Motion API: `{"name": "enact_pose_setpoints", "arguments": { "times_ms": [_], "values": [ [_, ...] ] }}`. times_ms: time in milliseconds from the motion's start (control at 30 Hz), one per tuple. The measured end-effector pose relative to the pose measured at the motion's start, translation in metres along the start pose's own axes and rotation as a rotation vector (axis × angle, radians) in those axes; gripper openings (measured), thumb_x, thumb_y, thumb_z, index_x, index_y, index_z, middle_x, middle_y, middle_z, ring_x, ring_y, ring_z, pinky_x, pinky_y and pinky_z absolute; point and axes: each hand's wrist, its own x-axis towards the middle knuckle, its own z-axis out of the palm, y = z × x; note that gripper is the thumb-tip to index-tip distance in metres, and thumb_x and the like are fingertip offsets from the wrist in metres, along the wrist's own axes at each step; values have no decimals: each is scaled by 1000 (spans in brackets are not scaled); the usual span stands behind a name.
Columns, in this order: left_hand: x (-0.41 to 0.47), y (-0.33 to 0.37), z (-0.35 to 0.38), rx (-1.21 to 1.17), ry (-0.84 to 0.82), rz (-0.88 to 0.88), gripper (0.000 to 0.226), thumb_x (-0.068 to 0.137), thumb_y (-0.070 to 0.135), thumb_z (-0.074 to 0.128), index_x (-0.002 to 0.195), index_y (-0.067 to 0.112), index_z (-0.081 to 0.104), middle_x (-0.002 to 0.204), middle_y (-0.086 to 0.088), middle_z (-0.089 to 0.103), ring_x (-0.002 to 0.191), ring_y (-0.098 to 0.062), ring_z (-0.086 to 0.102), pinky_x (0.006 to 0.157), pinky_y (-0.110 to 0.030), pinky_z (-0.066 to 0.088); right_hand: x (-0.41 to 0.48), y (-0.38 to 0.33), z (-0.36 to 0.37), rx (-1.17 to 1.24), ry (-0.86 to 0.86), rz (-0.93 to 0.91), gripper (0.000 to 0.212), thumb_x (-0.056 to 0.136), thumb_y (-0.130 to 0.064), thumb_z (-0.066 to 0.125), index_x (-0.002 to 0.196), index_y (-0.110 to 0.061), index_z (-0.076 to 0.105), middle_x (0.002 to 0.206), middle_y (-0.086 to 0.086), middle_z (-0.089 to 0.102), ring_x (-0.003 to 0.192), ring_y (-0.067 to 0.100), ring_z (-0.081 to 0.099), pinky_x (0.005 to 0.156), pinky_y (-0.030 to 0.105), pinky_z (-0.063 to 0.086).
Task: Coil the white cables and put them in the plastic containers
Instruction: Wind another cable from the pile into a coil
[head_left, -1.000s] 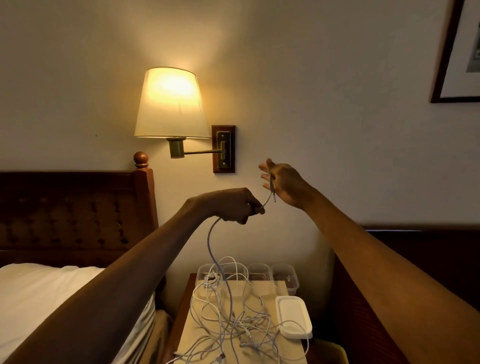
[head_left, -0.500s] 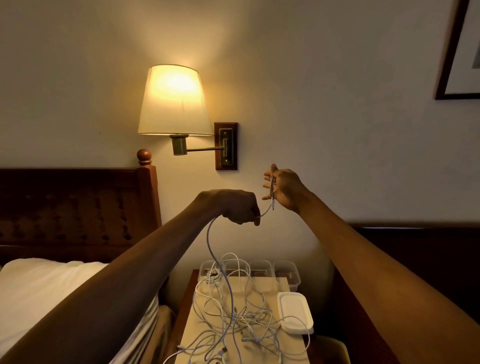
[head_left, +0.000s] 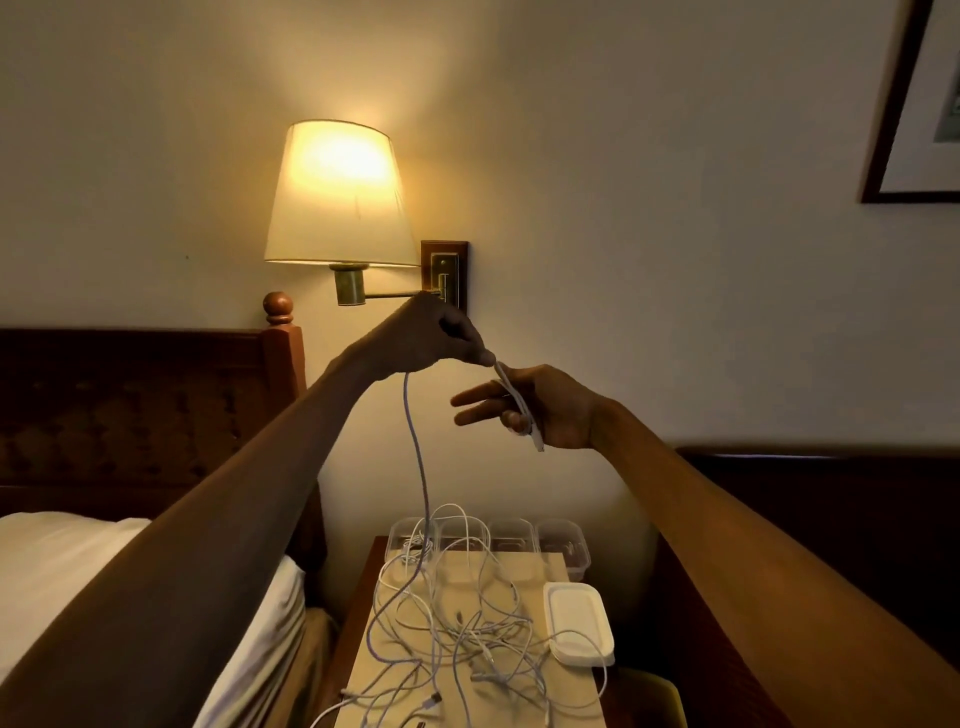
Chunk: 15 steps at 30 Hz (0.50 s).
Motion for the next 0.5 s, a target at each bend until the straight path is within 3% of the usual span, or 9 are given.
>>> {"name": "enact_pose_setpoints", "arguments": {
  "times_ms": [100, 267, 400, 500],
  "values": [
    [-2, -8, 5, -40, 123, 6, 14, 85, 18, 74, 95, 8, 76, 87, 1, 72, 76, -4, 65, 60, -12, 47, -2, -4, 3, 142, 3, -48, 54, 106, -36, 21, 126, 4, 51, 96, 13, 73, 36, 9, 47, 43, 9, 38],
    [-9, -25, 15, -86, 215, -55, 10, 88, 23, 72, 95, 16, 74, 86, 0, 69, 69, -11, 62, 51, -17, 46, -4, -8, 1, 251, -97, -49, 65, 104, -43, 22, 118, 3, 66, 77, 11, 70, 32, 9, 45, 39, 8, 35],
    [-19, -30, 29, -144, 154, -125, 17, 94, 6, 60, 92, 19, 70, 75, -4, 63, 60, -12, 55, 49, -19, 44, -6, -14, 1, 309, -18, -148, 53, 105, -34, 29, 118, 4, 64, 74, 9, 69, 33, 8, 42, 38, 10, 32],
    [-25, -20, 42, -249, 84, -234, 19, 100, 12, 53, 93, 20, 69, 70, -3, 57, 54, -10, 49, 47, -21, 40, -8, -21, 2, 264, 102, -236, 50, 105, -32, 31, 127, 5, 56, 93, 12, 73, 42, 7, 44, 43, 11, 35]
  ]
}}
